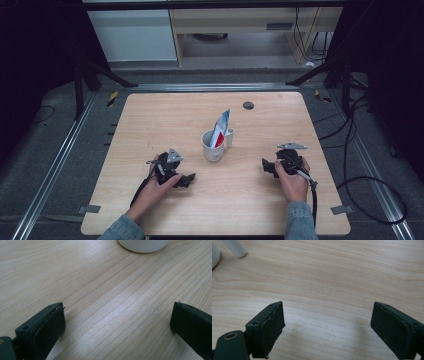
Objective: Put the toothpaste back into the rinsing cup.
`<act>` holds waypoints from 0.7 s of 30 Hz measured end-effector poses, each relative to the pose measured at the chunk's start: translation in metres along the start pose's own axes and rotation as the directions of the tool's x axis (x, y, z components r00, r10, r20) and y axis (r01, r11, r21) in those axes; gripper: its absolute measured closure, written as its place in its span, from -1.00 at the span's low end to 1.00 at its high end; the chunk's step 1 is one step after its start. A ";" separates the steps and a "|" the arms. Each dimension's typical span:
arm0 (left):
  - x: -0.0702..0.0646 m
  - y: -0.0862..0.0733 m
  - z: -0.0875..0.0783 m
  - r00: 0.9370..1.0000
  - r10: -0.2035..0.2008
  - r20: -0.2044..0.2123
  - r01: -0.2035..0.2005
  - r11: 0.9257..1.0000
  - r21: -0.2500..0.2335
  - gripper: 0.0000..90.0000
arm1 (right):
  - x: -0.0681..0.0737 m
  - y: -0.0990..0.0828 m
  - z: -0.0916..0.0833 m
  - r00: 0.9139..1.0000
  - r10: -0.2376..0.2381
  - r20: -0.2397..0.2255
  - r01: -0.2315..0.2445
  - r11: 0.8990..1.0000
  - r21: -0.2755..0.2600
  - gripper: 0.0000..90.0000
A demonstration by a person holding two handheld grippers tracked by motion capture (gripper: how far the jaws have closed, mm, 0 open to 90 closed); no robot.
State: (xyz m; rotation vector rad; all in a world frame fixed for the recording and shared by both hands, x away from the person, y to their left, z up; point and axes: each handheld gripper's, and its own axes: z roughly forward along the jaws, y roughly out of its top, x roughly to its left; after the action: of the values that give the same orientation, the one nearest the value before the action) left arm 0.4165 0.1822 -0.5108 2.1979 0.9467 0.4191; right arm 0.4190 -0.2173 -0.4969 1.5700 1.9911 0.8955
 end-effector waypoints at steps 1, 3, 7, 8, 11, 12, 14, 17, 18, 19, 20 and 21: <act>0.000 0.000 0.000 1.000 0.000 0.000 0.000 1.000 0.000 -1.00 | -0.001 0.000 0.001 1.000 0.001 0.001 -0.001 1.000 -0.001 -0.74; 0.000 0.000 0.000 1.000 -0.001 0.000 0.001 1.000 0.000 -1.00 | -0.002 -0.001 0.002 1.000 0.011 0.003 -0.011 1.000 -0.003 -0.74; 0.000 0.000 0.000 1.000 -0.001 0.000 0.001 1.000 -0.001 -1.00 | -0.003 -0.002 0.004 1.000 0.019 0.010 -0.019 1.000 -0.006 -0.75; 0.000 0.000 0.000 1.000 0.000 0.000 0.000 1.000 0.000 -1.00 | -0.004 -0.002 0.005 1.000 0.024 0.011 -0.024 1.000 -0.005 -0.75; 0.000 0.000 0.000 1.000 -0.001 0.000 0.001 1.000 0.000 -1.00 | -0.005 -0.003 0.007 0.999 0.031 0.016 -0.031 1.000 -0.006 -0.76; 0.000 0.000 0.000 1.000 0.000 -0.001 0.000 1.000 0.000 -1.00 | -0.005 -0.003 0.007 0.999 0.033 0.014 -0.033 0.999 -0.006 -0.76; 0.000 0.000 0.000 1.000 -0.001 0.000 0.001 1.000 0.000 -1.00 | -0.005 -0.003 0.010 0.999 0.037 0.019 -0.037 0.999 -0.008 -0.77; 0.000 0.000 0.000 1.000 -0.001 0.000 0.001 1.000 0.000 -1.00 | -0.005 -0.003 0.013 0.999 0.042 0.024 -0.041 0.999 -0.009 -0.77; 0.000 0.000 0.000 1.000 0.000 0.000 0.000 1.000 0.000 -1.00 | -0.005 -0.003 0.014 0.999 0.040 0.027 -0.039 0.999 -0.007 -0.78; 0.000 0.000 0.000 1.000 -0.001 0.000 0.001 1.000 0.000 -1.00 | -0.005 -0.004 0.015 0.999 0.035 0.039 -0.035 0.999 -0.011 -0.79; 0.000 0.000 0.000 1.000 -0.001 0.000 0.001 1.000 0.000 -1.00 | -0.006 -0.004 0.016 0.998 0.034 0.048 -0.033 0.999 -0.014 -0.80; 0.000 0.000 0.000 1.000 0.000 0.000 0.000 1.000 0.000 -1.00 | -0.006 -0.004 0.016 0.998 0.033 0.055 -0.032 0.999 -0.017 -0.81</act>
State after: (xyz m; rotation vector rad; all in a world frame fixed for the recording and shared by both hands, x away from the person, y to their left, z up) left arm 0.4165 0.1822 -0.5108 2.1976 0.9471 0.4187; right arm 0.4292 -0.2202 -0.5112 1.6052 1.9206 0.8692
